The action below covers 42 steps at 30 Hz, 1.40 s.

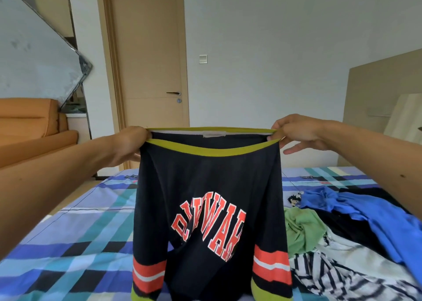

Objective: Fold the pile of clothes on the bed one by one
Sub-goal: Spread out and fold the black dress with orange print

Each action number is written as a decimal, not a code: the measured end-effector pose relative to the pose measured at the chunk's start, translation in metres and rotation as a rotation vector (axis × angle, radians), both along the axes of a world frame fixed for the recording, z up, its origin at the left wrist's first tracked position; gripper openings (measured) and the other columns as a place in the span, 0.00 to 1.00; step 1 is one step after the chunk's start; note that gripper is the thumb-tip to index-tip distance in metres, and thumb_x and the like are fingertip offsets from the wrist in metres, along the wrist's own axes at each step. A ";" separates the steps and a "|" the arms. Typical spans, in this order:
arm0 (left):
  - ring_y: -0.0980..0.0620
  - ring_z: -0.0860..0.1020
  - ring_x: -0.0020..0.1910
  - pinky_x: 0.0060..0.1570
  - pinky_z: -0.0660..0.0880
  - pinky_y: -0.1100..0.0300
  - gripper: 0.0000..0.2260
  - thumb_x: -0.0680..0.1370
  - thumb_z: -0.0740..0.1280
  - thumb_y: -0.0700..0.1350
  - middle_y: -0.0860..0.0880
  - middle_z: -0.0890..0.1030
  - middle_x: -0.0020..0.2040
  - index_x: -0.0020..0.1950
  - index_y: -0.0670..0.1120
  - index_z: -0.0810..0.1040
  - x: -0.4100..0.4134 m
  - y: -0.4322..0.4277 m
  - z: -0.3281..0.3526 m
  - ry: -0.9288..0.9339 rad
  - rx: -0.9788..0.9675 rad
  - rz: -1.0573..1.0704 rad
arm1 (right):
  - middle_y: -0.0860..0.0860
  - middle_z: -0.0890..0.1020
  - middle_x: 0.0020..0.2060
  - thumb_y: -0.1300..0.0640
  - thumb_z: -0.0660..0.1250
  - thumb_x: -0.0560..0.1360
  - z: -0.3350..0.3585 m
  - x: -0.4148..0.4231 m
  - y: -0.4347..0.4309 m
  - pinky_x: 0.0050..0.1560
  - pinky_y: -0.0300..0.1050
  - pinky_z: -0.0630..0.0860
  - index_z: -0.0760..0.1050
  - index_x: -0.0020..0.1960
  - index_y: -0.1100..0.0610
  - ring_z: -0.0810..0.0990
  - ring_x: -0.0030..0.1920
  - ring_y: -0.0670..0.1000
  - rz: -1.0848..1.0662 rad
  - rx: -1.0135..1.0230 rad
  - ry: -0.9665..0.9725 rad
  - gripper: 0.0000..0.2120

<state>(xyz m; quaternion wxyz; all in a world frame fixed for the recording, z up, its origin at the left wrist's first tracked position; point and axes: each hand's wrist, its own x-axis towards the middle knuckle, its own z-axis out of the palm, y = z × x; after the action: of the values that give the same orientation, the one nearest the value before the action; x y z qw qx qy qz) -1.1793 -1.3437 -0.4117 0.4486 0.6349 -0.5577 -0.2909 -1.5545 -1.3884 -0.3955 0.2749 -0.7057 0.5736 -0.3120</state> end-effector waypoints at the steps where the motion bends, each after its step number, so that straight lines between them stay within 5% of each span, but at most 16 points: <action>1: 0.47 0.76 0.43 0.48 0.77 0.50 0.12 0.83 0.52 0.40 0.42 0.76 0.44 0.50 0.43 0.74 -0.001 0.002 0.000 0.029 0.008 -0.029 | 0.54 0.82 0.48 0.58 0.71 0.77 0.001 -0.002 0.000 0.54 0.51 0.82 0.79 0.48 0.57 0.81 0.49 0.52 -0.017 -0.009 -0.019 0.03; 8: 0.48 0.78 0.42 0.43 0.75 0.57 0.10 0.81 0.57 0.42 0.45 0.80 0.43 0.48 0.45 0.78 -0.015 0.009 0.004 0.144 0.021 -0.068 | 0.50 0.75 0.34 0.68 0.62 0.77 -0.019 0.009 0.005 0.46 0.43 0.74 0.71 0.36 0.54 0.74 0.39 0.49 0.263 0.016 -0.383 0.14; 12: 0.48 0.77 0.43 0.46 0.74 0.56 0.10 0.80 0.58 0.45 0.45 0.79 0.44 0.46 0.46 0.77 -0.017 0.007 0.008 0.047 0.014 -0.082 | 0.53 0.75 0.34 0.69 0.65 0.73 -0.038 0.020 0.004 0.43 0.44 0.77 0.71 0.37 0.57 0.75 0.38 0.51 0.400 0.155 -0.384 0.10; 13: 0.47 0.77 0.43 0.48 0.73 0.55 0.10 0.80 0.58 0.45 0.45 0.79 0.43 0.45 0.45 0.78 -0.017 0.006 0.010 -0.002 -0.002 -0.084 | 0.57 0.77 0.38 0.68 0.66 0.70 -0.042 0.023 0.004 0.48 0.49 0.79 0.73 0.41 0.61 0.78 0.42 0.54 0.417 0.189 -0.349 0.05; 16: 0.46 0.77 0.41 0.48 0.72 0.54 0.08 0.74 0.63 0.48 0.46 0.80 0.40 0.39 0.47 0.79 -0.012 0.007 0.019 -0.190 -0.070 -0.151 | 0.66 0.81 0.57 0.68 0.68 0.74 -0.050 0.024 -0.003 0.65 0.57 0.76 0.74 0.62 0.68 0.81 0.59 0.63 0.334 0.249 -0.277 0.17; 20: 0.53 0.79 0.40 0.43 0.73 0.59 0.13 0.71 0.74 0.58 0.55 0.81 0.37 0.40 0.50 0.78 0.006 0.010 0.023 -0.614 -0.073 -0.403 | 0.61 0.84 0.57 0.57 0.65 0.81 -0.055 0.023 -0.003 0.63 0.54 0.78 0.78 0.62 0.64 0.84 0.57 0.58 0.182 0.176 -0.116 0.14; 23: 0.55 0.80 0.42 0.42 0.74 0.61 0.12 0.71 0.78 0.51 0.56 0.82 0.42 0.45 0.54 0.76 0.018 0.003 0.011 -1.008 -0.185 -0.359 | 0.53 0.85 0.57 0.52 0.70 0.78 -0.050 0.017 0.012 0.62 0.47 0.77 0.78 0.64 0.58 0.83 0.58 0.53 0.365 0.243 -0.050 0.17; 25: 0.52 0.78 0.41 0.40 0.70 0.61 0.11 0.72 0.77 0.45 0.55 0.79 0.39 0.42 0.54 0.74 0.025 -0.002 0.003 -1.063 -0.301 -0.294 | 0.50 0.85 0.56 0.56 0.74 0.74 -0.051 0.017 0.022 0.61 0.45 0.77 0.77 0.62 0.56 0.84 0.57 0.50 0.436 0.241 0.126 0.18; 28: 0.49 0.77 0.39 0.39 0.71 0.57 0.09 0.73 0.75 0.43 0.52 0.78 0.36 0.39 0.49 0.75 0.030 -0.011 -0.005 -1.033 -0.324 -0.171 | 0.52 0.86 0.45 0.63 0.74 0.73 -0.066 0.022 0.012 0.52 0.46 0.79 0.80 0.48 0.56 0.85 0.48 0.53 0.307 0.007 0.469 0.06; 31: 0.47 0.79 0.44 0.44 0.76 0.53 0.05 0.75 0.72 0.48 0.52 0.79 0.40 0.46 0.51 0.78 0.029 -0.017 -0.010 -1.150 -0.214 0.010 | 0.52 0.81 0.35 0.64 0.70 0.73 -0.072 0.022 -0.002 0.41 0.44 0.72 0.78 0.35 0.54 0.78 0.39 0.52 0.104 -0.230 0.499 0.10; 39: 0.47 0.76 0.38 0.41 0.75 0.53 0.05 0.77 0.69 0.45 0.47 0.76 0.40 0.48 0.45 0.77 0.023 -0.010 0.042 -1.224 -0.041 0.327 | 0.52 0.82 0.42 0.57 0.70 0.75 0.004 0.017 -0.008 0.44 0.46 0.77 0.85 0.49 0.48 0.81 0.45 0.56 -0.317 -0.453 0.360 0.07; 42: 0.48 0.76 0.33 0.30 0.74 0.58 0.02 0.76 0.65 0.35 0.43 0.77 0.38 0.44 0.39 0.75 0.012 -0.003 0.090 -0.871 -0.095 0.366 | 0.55 0.83 0.42 0.63 0.63 0.75 0.053 0.018 0.003 0.43 0.47 0.79 0.82 0.51 0.49 0.83 0.42 0.57 -0.402 -0.439 0.204 0.13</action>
<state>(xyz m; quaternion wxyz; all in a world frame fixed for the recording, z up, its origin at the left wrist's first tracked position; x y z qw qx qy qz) -1.1668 -1.3465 -0.3220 0.2455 0.7644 -0.5856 0.1118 -1.5367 -1.3854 -0.3425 -0.0104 -0.6483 0.6452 -0.4042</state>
